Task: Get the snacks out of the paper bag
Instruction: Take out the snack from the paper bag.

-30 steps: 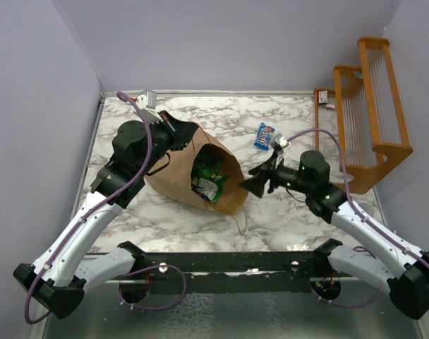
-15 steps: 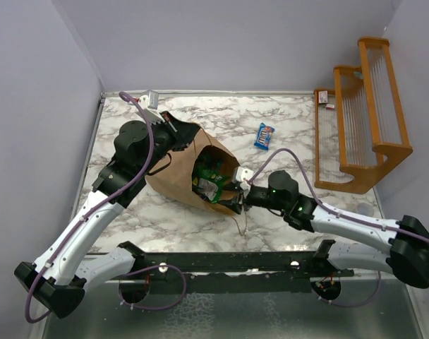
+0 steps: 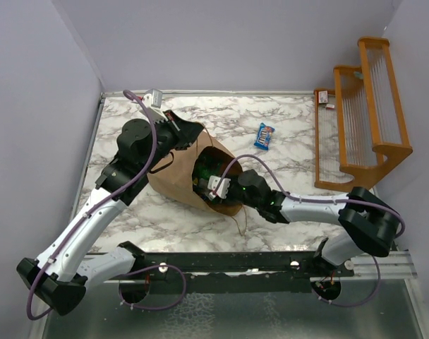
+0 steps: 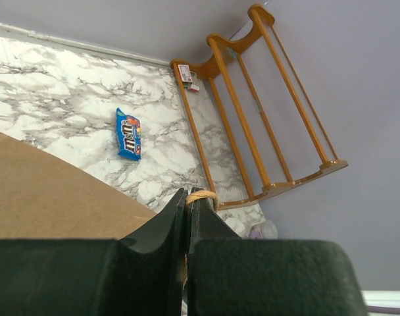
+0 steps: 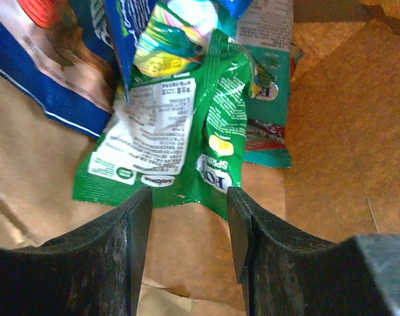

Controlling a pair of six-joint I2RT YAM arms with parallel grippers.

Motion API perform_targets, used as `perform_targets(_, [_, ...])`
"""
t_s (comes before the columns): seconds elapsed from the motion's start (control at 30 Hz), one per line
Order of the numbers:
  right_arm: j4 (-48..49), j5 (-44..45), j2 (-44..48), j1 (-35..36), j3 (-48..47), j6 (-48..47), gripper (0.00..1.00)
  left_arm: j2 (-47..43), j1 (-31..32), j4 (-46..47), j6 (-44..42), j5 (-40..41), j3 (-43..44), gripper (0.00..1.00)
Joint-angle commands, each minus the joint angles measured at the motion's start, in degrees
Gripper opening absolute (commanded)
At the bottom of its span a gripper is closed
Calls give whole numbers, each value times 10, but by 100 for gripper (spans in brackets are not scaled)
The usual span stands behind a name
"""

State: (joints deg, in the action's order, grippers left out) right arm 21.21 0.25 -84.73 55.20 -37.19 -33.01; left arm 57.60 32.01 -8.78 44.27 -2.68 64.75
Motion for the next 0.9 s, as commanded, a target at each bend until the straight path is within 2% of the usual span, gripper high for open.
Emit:
perform_targets(0.0, [63,84,-29,6,-21,-67,49,6,-1,32,6,-22,-3,0])
perform_targets(0.13, [84,115,-35,7,-28,-92,45,6,-1,28,3,-17,1,0])
perform_targets(0.3, [111,105,-57,7,-32,-93,50,7,-1,27,0,-16,4,0])
perform_targets(0.43, [156,100,-85,7,-26,-88,57,6,-1,22,-1,-17,4,0])
perform_targets(0.6, [172,118,-140,7,-48,-97,57,1,-1,21,2,-17,3,0])
perform_targets(0.7, [163,128,-146,7,-58,-98,48,1,-1,21,2,-18,5,0])
perform_targets(0.8, [146,111,-129,7,-57,-88,25,-2,-1,19,3,-15,2,0])
perform_targets(0.87, [144,94,-103,7,-46,-77,17,-3,-1,18,1,-12,0,0])
